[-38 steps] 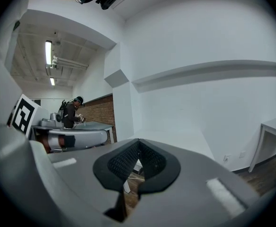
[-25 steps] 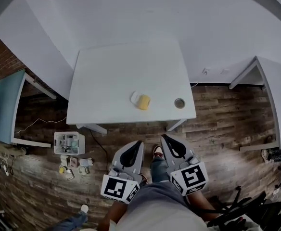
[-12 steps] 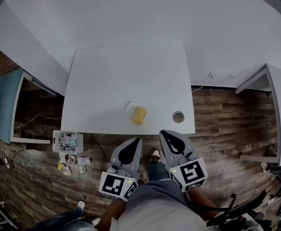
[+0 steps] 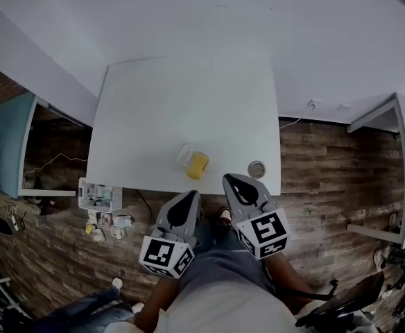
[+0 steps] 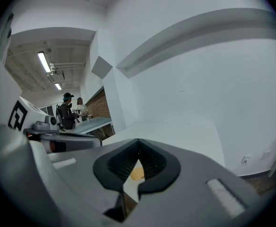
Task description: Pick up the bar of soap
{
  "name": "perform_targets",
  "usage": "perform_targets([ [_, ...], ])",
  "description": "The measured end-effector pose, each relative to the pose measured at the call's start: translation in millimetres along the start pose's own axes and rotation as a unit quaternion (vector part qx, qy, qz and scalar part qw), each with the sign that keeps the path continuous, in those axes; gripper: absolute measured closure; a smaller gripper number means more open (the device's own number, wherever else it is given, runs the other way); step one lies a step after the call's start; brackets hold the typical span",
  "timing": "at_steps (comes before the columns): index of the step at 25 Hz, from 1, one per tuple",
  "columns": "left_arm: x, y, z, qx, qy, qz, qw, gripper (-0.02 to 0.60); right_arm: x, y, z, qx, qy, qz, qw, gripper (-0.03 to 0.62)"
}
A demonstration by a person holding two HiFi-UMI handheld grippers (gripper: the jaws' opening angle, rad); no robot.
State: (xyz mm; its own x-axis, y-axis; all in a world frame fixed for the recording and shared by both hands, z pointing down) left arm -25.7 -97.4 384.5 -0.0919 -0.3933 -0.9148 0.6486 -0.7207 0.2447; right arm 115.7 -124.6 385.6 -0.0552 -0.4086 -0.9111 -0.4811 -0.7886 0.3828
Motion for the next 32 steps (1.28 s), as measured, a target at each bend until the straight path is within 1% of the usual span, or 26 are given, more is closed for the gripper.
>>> perform_targets([
  [5,-13,10,6,0.003,0.006,0.019,0.9998,0.58,-3,10,0,0.007,-0.003,0.003,1.0,0.592],
  [9,-25,19,26,0.009,0.004,0.033,0.9994,0.58,-8,28,3,0.009,-0.008,0.014,1.0,0.592],
  [19,-66,32,68,0.028,-0.036,0.085,0.9954,0.578,-25,69,14,0.024,-0.024,0.057,0.998,0.592],
  [24,-84,34,88,0.037,-0.059,0.102,0.9923,0.578,-38,90,22,0.031,-0.031,0.082,0.996,0.592],
  [32,-102,44,116,0.042,-0.094,0.117,0.9878,0.578,-61,128,24,0.022,-0.032,0.115,0.993,0.592],
])
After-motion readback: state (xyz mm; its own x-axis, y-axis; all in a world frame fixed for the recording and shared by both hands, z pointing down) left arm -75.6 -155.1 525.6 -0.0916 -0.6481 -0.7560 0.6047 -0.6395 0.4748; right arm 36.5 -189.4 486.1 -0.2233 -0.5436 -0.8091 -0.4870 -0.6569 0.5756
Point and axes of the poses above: the fingertips, and each gripper's own axes: y forward along the fingers, z to its left, x out of its top, the point moved 6 cm from there along -y, backward along the fingers, and after that the axes turned 6 degrees about -x, right-handed, at the moved point
